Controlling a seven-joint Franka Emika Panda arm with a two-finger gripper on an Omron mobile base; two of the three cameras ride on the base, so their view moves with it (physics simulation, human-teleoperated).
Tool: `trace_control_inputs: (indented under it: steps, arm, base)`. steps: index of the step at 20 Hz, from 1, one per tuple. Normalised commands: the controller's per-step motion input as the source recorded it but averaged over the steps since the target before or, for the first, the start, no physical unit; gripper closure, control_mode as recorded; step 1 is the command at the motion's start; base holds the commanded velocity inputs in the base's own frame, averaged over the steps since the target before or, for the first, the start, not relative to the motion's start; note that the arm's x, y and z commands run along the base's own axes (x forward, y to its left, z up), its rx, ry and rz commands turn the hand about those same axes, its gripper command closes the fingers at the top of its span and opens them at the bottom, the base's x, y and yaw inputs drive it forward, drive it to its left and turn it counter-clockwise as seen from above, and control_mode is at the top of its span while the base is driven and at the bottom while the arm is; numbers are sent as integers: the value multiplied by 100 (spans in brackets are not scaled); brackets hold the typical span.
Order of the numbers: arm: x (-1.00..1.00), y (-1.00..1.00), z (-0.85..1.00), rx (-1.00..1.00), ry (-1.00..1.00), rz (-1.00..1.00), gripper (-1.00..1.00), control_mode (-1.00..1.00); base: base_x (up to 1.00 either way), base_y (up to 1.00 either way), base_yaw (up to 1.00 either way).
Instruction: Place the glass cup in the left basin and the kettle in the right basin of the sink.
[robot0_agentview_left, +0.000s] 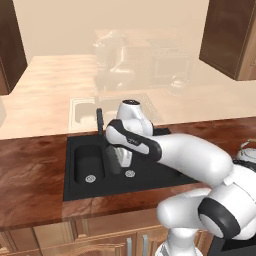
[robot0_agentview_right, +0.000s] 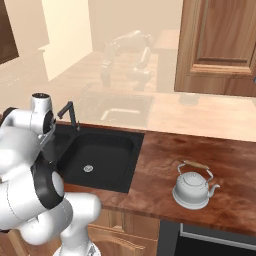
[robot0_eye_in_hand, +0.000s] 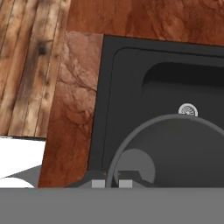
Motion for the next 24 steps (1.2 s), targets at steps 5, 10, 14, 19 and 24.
trace_control_inputs:
  steps: [5,10,14,19,24]
  arm:
    - [2,51,0,0,0,11,100,-100]
    - [31,36,0,0,0,4,100,-100]
    - [45,13,0,0,0,0,100,-100]
    - [40,4,-1,0,-1,0,100,-100]
    - [23,8,-17,0,-1,0,100,-100]
  base:
    - [0,0,0]
    - [0,0,0]
    - [0,0,0]
    - [0,0,0]
    - [0,0,0]
